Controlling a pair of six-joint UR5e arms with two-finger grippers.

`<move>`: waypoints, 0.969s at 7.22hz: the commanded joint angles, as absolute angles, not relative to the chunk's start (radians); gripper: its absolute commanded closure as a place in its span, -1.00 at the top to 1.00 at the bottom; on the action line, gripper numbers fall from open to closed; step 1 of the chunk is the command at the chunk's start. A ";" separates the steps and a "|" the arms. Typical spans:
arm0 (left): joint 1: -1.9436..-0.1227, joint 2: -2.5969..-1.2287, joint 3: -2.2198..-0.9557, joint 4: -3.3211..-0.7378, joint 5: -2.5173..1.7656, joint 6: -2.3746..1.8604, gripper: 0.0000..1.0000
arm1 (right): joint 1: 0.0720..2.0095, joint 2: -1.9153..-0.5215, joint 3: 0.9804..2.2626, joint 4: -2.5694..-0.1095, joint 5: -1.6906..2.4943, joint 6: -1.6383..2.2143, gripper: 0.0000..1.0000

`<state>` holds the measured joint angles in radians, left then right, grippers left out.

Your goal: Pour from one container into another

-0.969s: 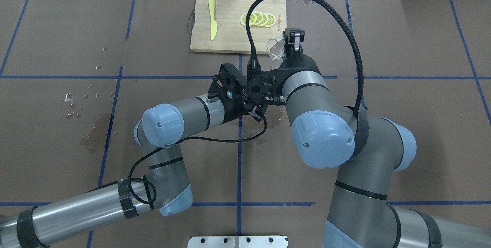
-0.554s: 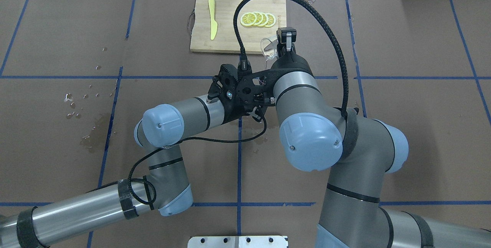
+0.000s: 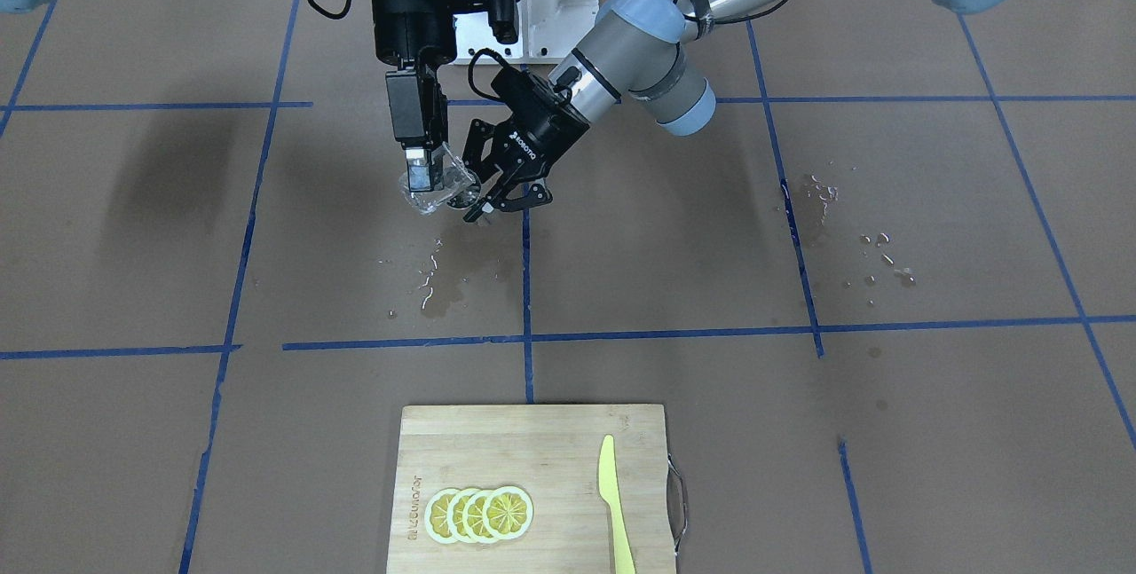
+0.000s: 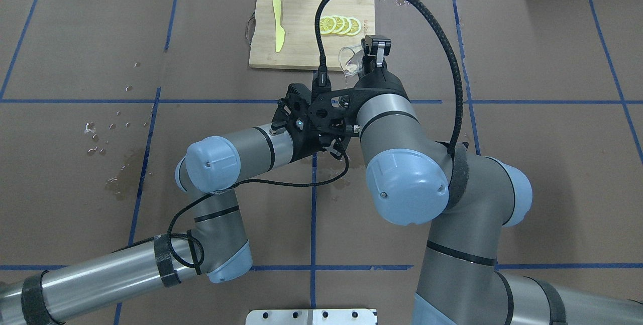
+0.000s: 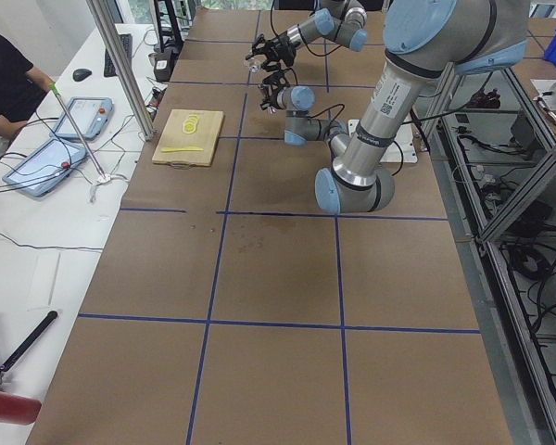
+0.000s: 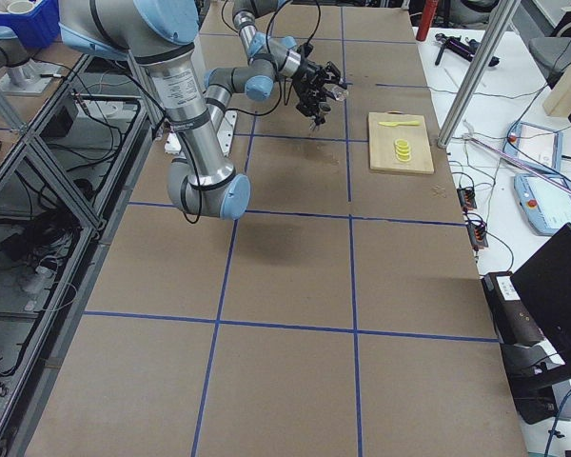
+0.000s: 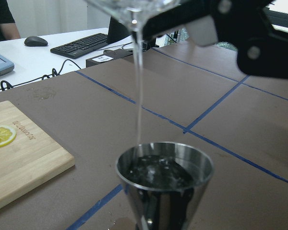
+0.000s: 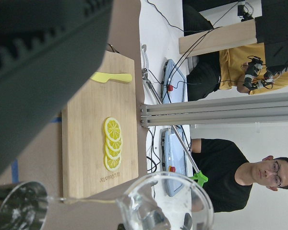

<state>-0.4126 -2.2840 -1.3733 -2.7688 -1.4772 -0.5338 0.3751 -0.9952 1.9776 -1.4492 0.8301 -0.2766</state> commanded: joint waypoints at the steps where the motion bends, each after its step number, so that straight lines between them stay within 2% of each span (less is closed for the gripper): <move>1: -0.413 -2.280 -1.376 -2.775 -1.477 -0.535 -1.00 | 0.379 -1.000 1.977 -1.421 0.836 -0.113 -1.00; 4: -0.416 -2.276 -1.379 -2.787 -1.476 -0.537 -1.00 | 0.394 -1.035 1.985 -1.359 0.853 0.062 -1.00; 7: -0.417 -2.276 -1.381 -2.795 -1.450 -0.557 -1.00 | 0.397 -1.222 1.997 -1.071 0.864 0.237 -1.00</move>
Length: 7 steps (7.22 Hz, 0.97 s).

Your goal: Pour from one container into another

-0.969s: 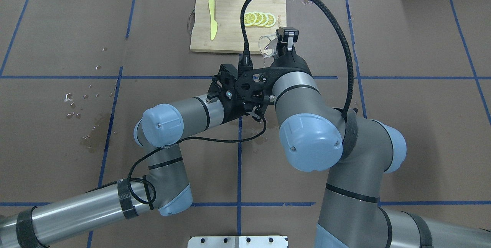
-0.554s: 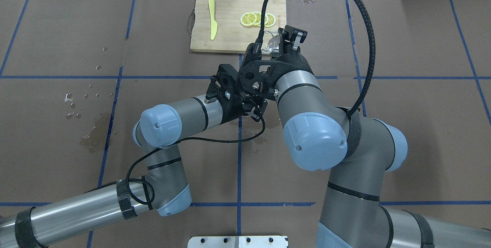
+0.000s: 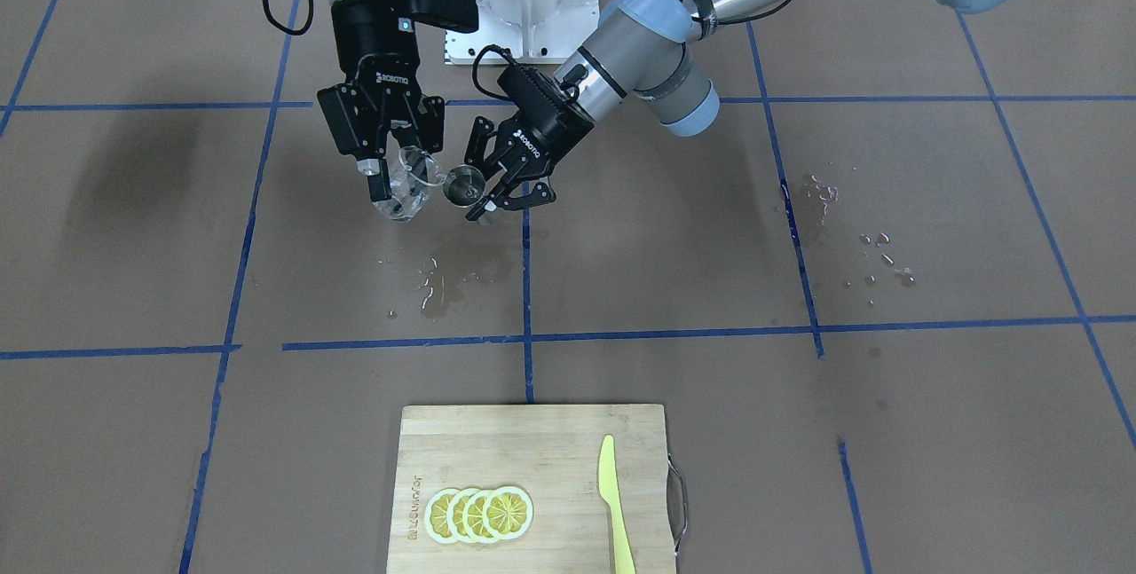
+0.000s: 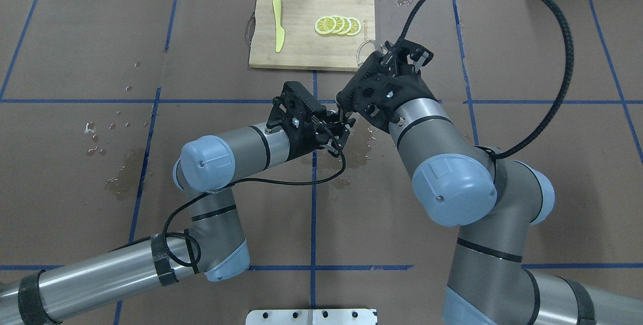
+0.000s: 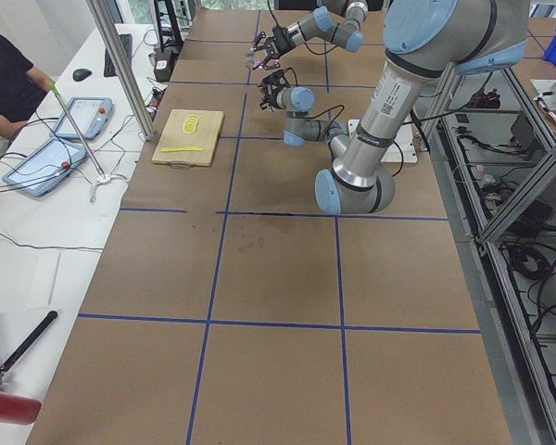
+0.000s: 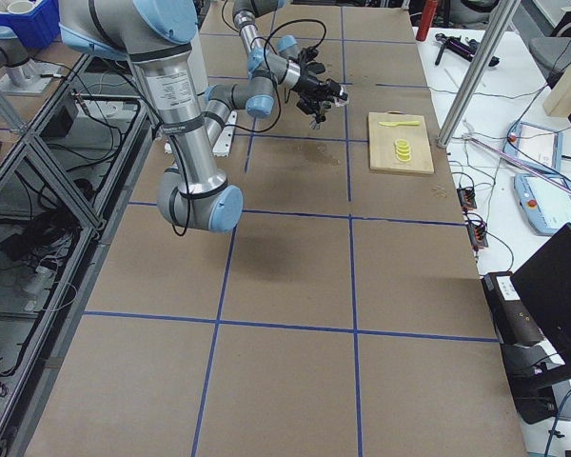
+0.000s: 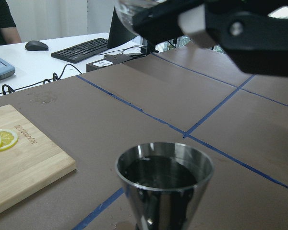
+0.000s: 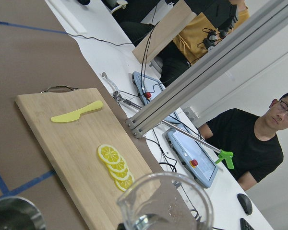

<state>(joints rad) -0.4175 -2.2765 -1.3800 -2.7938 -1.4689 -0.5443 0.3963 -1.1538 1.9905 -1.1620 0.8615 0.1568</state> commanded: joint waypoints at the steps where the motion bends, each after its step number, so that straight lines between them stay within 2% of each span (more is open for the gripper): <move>1: -0.416 -2.240 -1.388 -2.796 -1.368 -0.601 -1.00 | 0.397 -1.282 2.032 -1.062 0.865 0.336 -1.00; 3: -0.422 -2.168 -1.457 -2.784 -1.324 -0.601 -1.00 | 0.397 -1.389 2.036 -0.950 0.865 0.558 -1.00; 5: -0.440 -2.103 -1.479 -2.778 -1.205 -0.607 -1.00 | 0.394 -1.466 2.026 -0.950 0.865 0.809 -1.00; 7: -0.451 -1.981 -1.538 -2.777 -1.096 -0.607 -1.00 | 0.396 -1.584 2.026 -0.953 0.919 0.917 -1.00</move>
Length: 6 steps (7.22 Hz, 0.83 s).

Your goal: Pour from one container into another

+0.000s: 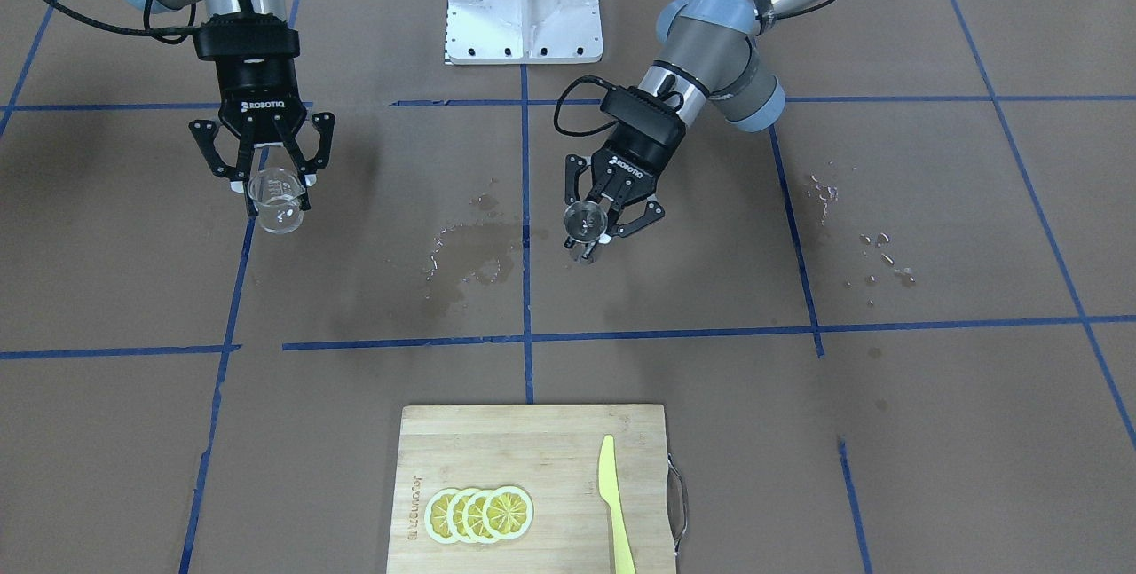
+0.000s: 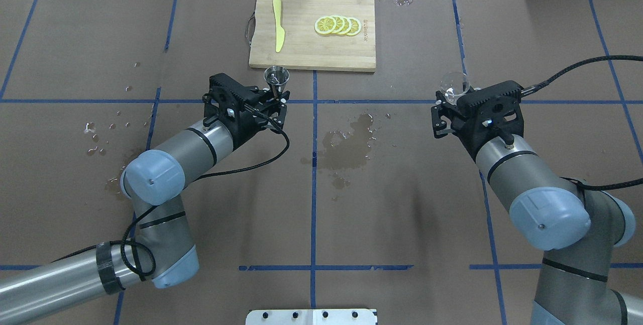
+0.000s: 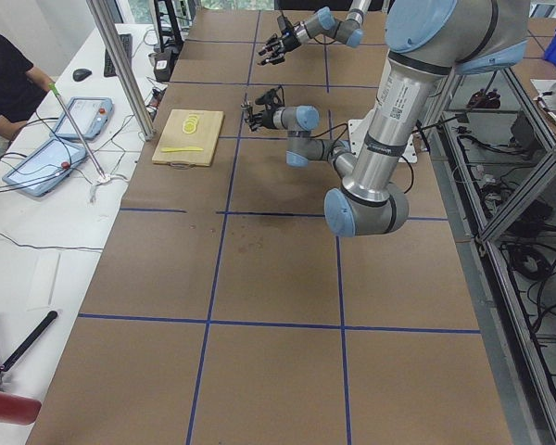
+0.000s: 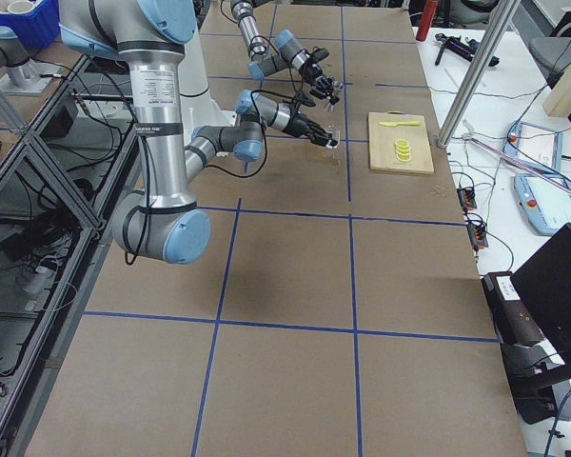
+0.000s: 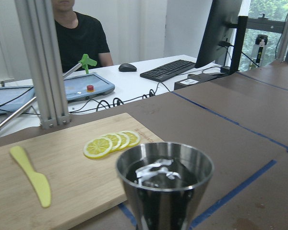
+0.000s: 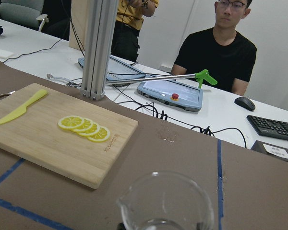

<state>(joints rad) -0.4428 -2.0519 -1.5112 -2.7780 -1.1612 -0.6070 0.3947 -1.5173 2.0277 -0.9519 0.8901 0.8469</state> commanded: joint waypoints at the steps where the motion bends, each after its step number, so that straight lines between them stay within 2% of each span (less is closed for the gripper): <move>1: -0.463 -1.909 -1.540 -2.777 -1.036 -0.607 -1.00 | 0.406 -1.621 2.029 -0.951 0.926 0.931 -1.00; 3: -0.463 -1.769 -1.601 -2.778 -0.950 -0.645 -1.00 | 0.452 -1.621 2.040 -0.947 0.968 0.960 -1.00; 4: -0.462 -1.688 -1.658 -2.778 -0.948 -0.849 -1.00 | 0.475 -1.621 2.052 -0.945 1.013 1.026 -1.00; 6: -0.448 -1.576 -1.669 -2.777 -0.843 -1.082 -1.00 | 0.506 -1.621 2.052 -0.943 1.043 1.037 -1.00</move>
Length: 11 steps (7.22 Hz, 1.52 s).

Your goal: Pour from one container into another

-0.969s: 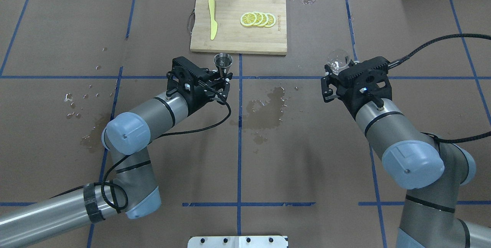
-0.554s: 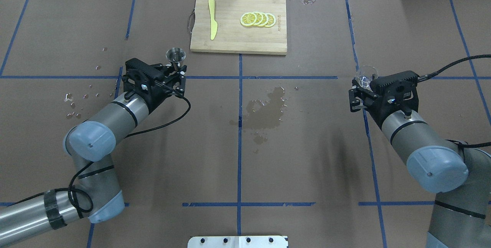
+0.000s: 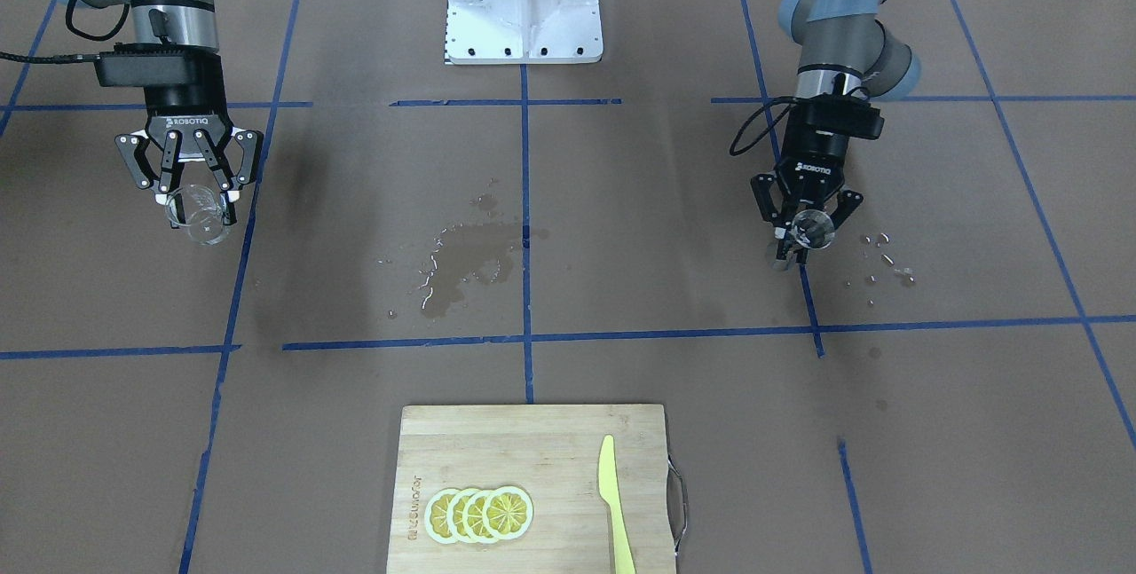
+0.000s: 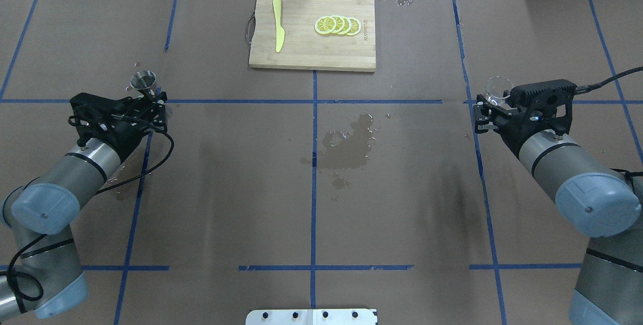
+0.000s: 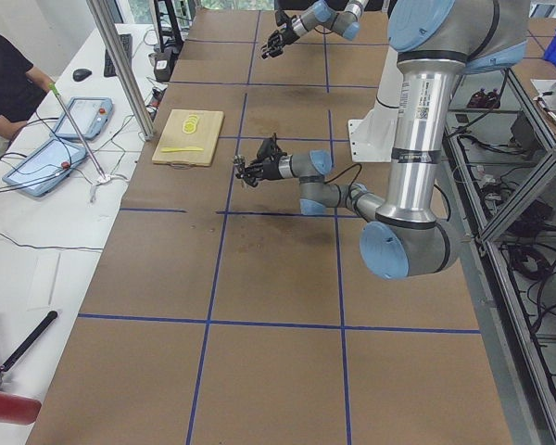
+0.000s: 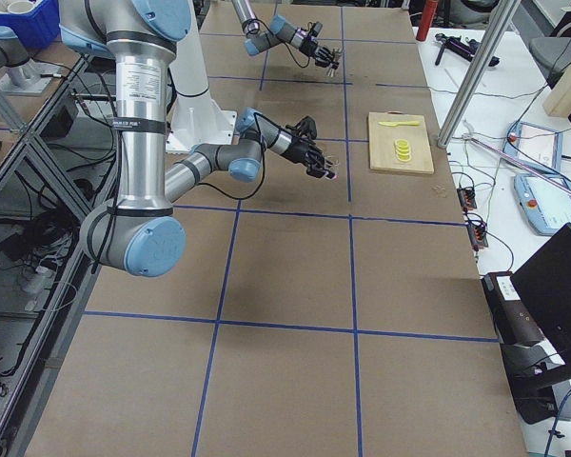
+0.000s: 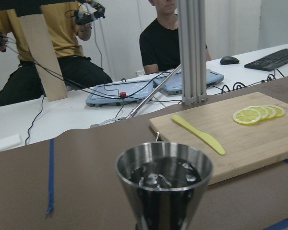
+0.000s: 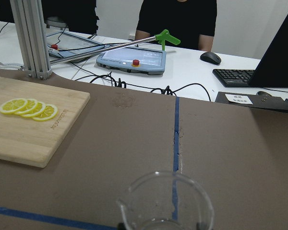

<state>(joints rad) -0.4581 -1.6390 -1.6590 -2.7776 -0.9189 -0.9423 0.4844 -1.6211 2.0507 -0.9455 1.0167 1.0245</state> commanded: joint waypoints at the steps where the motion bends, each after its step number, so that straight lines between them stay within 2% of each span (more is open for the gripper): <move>1: -0.404 -1.556 -1.661 -2.772 -0.759 -1.168 -1.00 | 0.511 -1.637 2.043 -0.877 1.070 1.058 -1.00; 2: -0.361 -1.546 -1.645 -2.770 -0.658 -1.201 -1.00 | 0.509 -1.696 2.033 -0.777 1.071 1.074 -1.00; 4: -0.306 -1.546 -1.568 -2.770 -0.524 -1.270 -1.00 | 0.509 -1.718 2.008 -0.735 1.046 1.078 -1.00; 6: -0.255 -1.546 -1.565 -2.717 -0.483 -1.269 -1.00 | 0.508 -1.729 1.988 -0.733 1.048 1.231 -1.00; 11: -0.215 -1.548 -1.577 -2.706 -0.525 -1.258 -1.00 | 0.503 -1.733 1.985 -0.733 1.029 1.239 -1.00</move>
